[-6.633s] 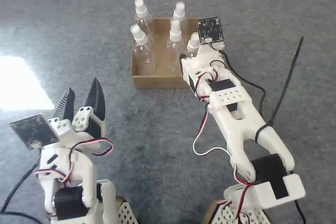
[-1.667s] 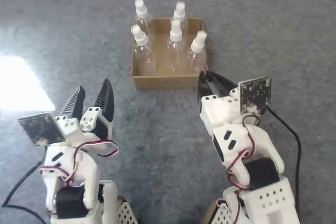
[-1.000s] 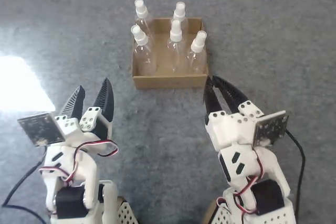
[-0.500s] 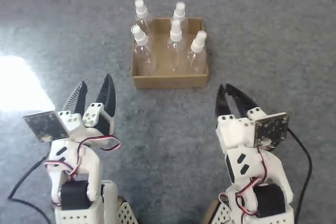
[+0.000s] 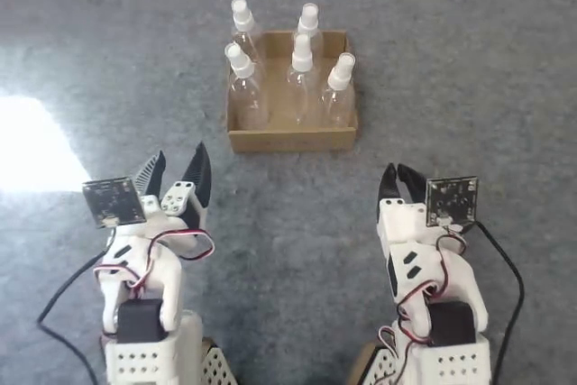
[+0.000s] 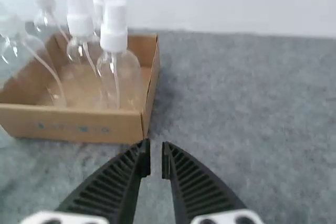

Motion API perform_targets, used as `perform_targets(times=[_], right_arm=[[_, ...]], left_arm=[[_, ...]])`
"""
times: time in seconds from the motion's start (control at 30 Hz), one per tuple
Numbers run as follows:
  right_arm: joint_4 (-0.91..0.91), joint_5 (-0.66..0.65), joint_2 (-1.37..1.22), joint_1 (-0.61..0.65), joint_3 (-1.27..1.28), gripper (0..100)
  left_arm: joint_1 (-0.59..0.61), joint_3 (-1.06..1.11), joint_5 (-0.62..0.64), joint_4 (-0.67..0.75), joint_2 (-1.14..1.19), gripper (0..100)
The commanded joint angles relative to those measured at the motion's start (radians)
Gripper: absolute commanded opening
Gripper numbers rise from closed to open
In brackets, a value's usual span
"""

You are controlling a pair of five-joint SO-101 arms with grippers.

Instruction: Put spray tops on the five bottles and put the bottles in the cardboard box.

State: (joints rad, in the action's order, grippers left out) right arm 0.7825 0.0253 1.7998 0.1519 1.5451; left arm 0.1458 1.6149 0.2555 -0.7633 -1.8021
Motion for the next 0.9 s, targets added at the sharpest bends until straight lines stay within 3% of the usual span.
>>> perform_targets(times=[0.0, 0.1, 0.47, 0.7, 0.87], right_arm=[[-0.001, -0.009, 0.018, -0.013, 0.041, 1.7], [-0.007, -0.009, 0.018, -0.012, 0.095, 1.7], [0.013, -0.011, 0.015, -0.013, 0.138, 1.3], [0.24, -0.009, 0.015, -0.01, 0.138, 1.3], [0.355, -0.014, 0.015, -0.013, 0.138, 1.3]], left_arm=[[-0.028, 0.036, -0.009, 0.037, -0.02, 21], [-0.046, 0.071, -0.011, 0.066, -0.017, 20], [-0.055, 0.07, -0.011, -0.106, -0.015, 21], [-0.054, 0.07, -0.011, -0.319, -0.015, 21], [-0.049, 0.07, -0.011, -0.382, -0.015, 20]])
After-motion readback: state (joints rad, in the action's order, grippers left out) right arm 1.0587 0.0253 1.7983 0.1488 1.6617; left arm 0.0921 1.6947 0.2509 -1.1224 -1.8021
